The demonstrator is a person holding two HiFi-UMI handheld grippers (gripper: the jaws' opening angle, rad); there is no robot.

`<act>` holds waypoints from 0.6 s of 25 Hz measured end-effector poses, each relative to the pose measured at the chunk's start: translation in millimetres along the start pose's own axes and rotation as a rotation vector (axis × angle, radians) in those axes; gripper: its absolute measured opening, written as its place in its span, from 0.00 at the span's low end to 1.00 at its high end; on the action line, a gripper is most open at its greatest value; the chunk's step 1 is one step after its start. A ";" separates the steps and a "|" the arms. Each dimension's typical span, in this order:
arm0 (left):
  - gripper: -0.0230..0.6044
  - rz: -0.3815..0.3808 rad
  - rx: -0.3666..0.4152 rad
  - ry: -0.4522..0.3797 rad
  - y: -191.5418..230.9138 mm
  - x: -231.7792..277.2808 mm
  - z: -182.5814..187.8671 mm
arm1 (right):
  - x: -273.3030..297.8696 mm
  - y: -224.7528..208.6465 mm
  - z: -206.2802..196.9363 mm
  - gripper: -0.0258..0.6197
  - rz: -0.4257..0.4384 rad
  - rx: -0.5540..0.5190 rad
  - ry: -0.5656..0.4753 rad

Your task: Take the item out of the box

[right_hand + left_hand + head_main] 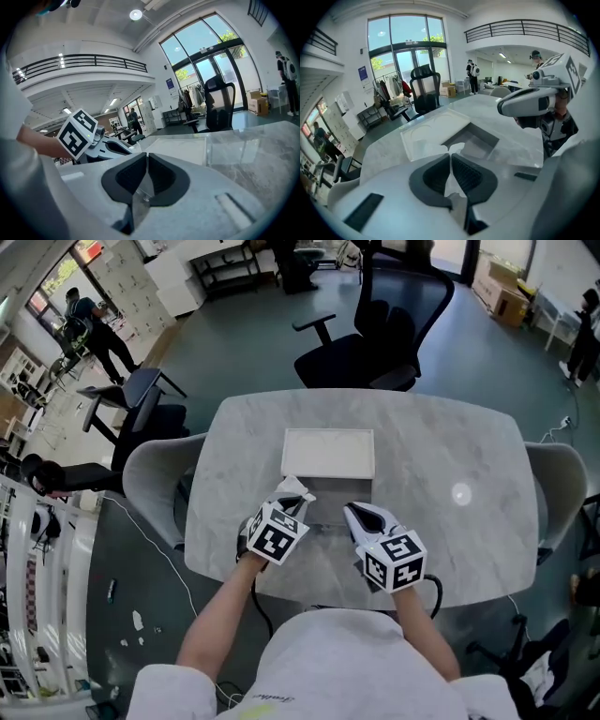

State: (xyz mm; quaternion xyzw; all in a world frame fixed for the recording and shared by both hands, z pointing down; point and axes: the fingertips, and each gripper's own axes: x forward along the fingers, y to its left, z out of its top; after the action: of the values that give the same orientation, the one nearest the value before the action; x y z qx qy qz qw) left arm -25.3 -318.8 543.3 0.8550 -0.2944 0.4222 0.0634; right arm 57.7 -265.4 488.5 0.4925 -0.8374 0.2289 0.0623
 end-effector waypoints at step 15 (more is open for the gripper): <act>0.07 0.207 -0.276 -0.234 49.0 -115.3 -40.3 | 30.3 95.4 25.8 0.05 0.110 -0.128 -0.022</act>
State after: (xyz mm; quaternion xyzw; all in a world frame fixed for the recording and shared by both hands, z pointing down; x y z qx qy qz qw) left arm -134.4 -292.6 474.6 0.8466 -0.4413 0.2797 0.1015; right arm -35.9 -261.9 444.9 0.4431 -0.8768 0.1726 0.0716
